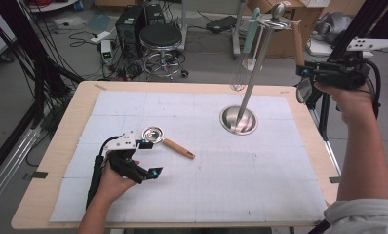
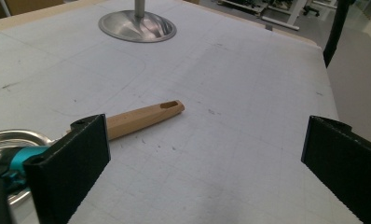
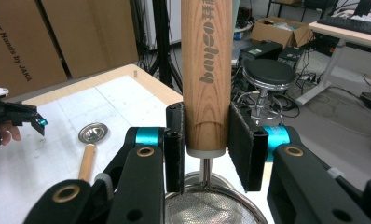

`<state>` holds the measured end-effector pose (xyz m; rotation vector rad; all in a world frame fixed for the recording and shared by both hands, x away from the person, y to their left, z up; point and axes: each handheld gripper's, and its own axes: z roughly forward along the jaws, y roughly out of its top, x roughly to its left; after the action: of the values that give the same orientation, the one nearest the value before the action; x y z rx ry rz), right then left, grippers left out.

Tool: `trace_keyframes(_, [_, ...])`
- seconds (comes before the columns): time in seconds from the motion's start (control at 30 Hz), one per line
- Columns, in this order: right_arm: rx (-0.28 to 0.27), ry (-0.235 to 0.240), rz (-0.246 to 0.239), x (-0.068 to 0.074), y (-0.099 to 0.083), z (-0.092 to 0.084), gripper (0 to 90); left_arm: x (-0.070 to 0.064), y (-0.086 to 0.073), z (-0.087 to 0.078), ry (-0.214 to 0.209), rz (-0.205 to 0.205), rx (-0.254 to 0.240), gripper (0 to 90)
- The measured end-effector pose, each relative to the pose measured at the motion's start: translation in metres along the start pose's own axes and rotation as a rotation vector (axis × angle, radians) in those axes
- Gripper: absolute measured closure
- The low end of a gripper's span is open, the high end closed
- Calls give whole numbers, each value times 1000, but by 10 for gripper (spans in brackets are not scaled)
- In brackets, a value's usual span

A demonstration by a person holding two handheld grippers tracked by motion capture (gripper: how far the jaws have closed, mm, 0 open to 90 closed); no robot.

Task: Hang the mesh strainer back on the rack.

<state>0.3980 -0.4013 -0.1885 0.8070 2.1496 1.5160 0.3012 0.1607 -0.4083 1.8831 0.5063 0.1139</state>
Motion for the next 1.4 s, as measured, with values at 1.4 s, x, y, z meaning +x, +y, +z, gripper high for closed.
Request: trace_keyframes(1.4, [80,-9,29,13,1,52,540,-2,-1,5,-10,7,18,16])
